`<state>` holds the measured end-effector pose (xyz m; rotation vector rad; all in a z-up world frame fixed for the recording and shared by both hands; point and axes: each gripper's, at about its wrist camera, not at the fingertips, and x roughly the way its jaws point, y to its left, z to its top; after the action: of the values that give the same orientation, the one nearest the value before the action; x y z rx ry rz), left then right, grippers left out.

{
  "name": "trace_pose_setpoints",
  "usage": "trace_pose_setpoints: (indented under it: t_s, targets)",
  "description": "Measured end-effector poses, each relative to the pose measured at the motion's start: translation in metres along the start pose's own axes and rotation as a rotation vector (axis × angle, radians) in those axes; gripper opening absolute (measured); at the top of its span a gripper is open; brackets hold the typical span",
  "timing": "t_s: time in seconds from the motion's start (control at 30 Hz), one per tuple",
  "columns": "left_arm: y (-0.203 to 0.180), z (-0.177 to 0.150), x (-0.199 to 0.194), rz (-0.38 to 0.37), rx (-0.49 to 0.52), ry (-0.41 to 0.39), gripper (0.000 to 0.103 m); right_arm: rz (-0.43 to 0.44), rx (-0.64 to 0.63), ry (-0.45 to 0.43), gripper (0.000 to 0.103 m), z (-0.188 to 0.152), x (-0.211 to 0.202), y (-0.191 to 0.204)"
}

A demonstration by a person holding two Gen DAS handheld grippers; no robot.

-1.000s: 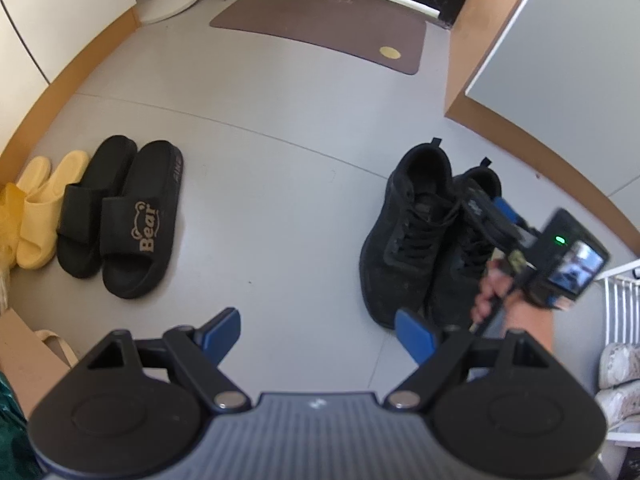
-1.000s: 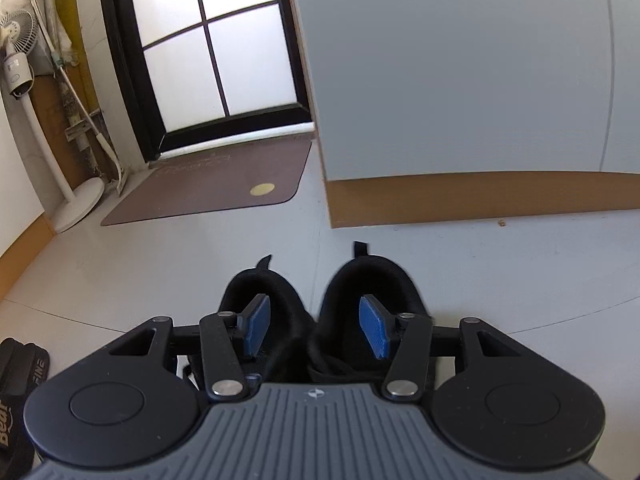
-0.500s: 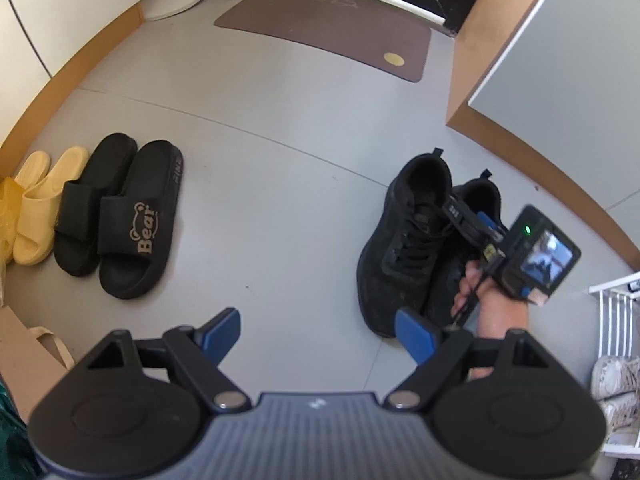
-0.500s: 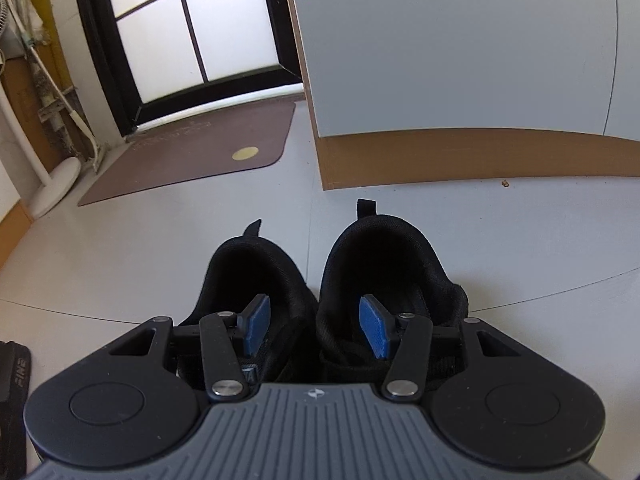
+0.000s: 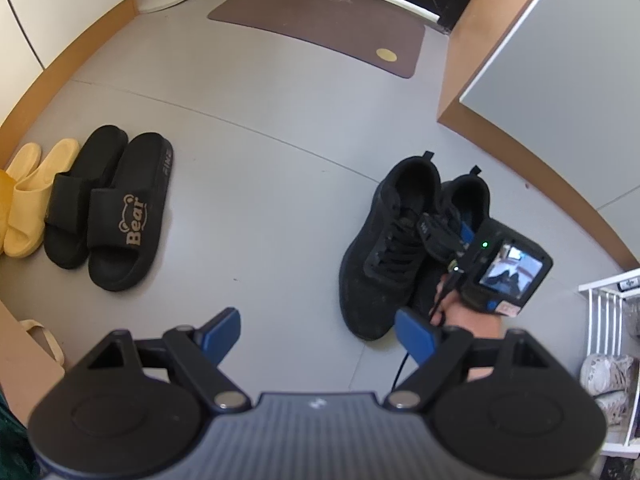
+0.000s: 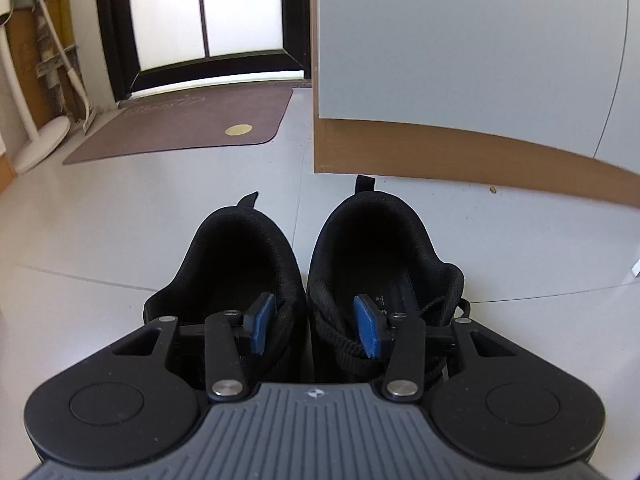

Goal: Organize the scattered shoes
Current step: 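Lift the black sneakers off the floor with the right gripper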

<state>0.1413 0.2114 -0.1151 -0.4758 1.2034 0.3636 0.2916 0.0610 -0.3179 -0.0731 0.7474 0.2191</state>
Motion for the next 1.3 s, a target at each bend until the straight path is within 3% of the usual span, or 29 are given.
trace_pose_setpoints:
  t_s: [0.53, 0.73, 0.93, 1.0, 1.13, 1.3]
  targets:
    - [-0.008, 0.000, 0.005, -0.021, 0.005, 0.025, 0.087, 0.014, -0.098, 0.079, 0.050, -0.004, 0.010, 0.004]
    - [-0.013, 0.000, 0.004, -0.026, 0.020, 0.029, 0.087, 0.014, -0.092, 0.120, 0.055, -0.005, 0.004, 0.008]
    - [-0.012, 0.000, 0.005, -0.025, 0.013, 0.033, 0.087, 0.071, 0.018, 0.178, 0.063, 0.004, 0.002, 0.001]
    - [-0.011, 0.000, 0.005, -0.026, 0.012, 0.033, 0.087, 0.077, 0.030, 0.180, 0.063, 0.004, 0.005, 0.000]
    - [-0.011, 0.000, 0.005, -0.027, 0.011, 0.033, 0.087, 0.066, 0.007, 0.167, 0.051, 0.000, 0.011, -0.002]
    - [-0.011, 0.000, 0.002, -0.028, 0.009, 0.024, 0.087, 0.042, -0.071, 0.134, 0.050, -0.008, 0.018, 0.004]
